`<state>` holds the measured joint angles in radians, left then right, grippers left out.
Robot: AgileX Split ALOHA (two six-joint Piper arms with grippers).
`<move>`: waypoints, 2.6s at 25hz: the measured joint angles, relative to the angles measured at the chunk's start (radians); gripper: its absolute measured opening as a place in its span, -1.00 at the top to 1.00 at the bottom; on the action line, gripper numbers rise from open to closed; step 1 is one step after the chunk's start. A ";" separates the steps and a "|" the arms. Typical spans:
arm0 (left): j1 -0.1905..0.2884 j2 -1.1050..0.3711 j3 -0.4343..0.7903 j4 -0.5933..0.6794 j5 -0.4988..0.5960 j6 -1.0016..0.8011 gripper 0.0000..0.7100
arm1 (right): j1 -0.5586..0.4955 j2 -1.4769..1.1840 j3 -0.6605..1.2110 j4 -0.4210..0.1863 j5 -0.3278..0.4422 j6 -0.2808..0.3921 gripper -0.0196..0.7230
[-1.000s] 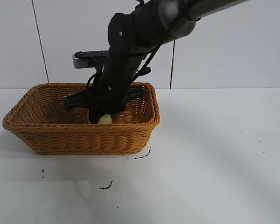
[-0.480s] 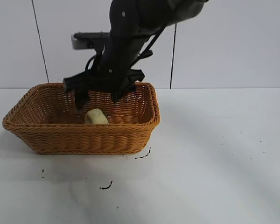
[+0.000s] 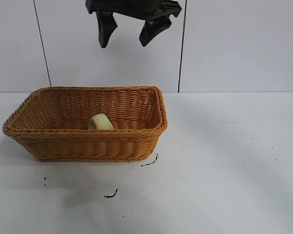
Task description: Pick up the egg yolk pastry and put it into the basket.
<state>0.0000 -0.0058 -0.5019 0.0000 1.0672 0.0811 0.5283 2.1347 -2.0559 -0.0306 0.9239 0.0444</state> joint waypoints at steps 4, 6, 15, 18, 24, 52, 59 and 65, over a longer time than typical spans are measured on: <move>0.000 0.000 0.000 0.000 0.000 0.000 -0.96 | -0.118 0.000 -0.002 -0.034 0.049 0.000 -0.70; 0.000 0.000 0.000 0.000 0.000 0.000 -0.96 | -0.196 0.000 -0.002 -0.038 0.061 0.000 -0.70; 0.000 0.000 0.000 0.000 0.000 0.000 -0.96 | -0.478 0.000 -0.002 -0.026 0.148 0.000 -0.70; 0.000 0.000 0.000 0.000 0.000 0.000 -0.96 | -0.520 0.000 -0.002 -0.023 0.194 0.000 -0.70; 0.000 0.000 0.000 0.000 0.000 0.000 -0.96 | -0.528 0.000 -0.002 -0.014 0.285 -0.009 -0.70; 0.000 0.000 0.000 0.000 0.000 0.000 -0.96 | -0.528 -1.172 1.025 0.038 0.291 -0.058 -0.70; 0.000 0.000 0.000 0.000 0.000 0.000 -0.96 | -0.528 -1.602 1.336 0.050 0.184 -0.061 -0.70; 0.000 0.000 0.000 0.000 0.000 0.000 -0.96 | -0.528 -1.906 1.527 0.051 0.142 -0.062 -0.70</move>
<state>0.0000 -0.0058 -0.5019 0.0000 1.0672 0.0811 0.0000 0.2283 -0.5285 0.0205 1.0661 -0.0174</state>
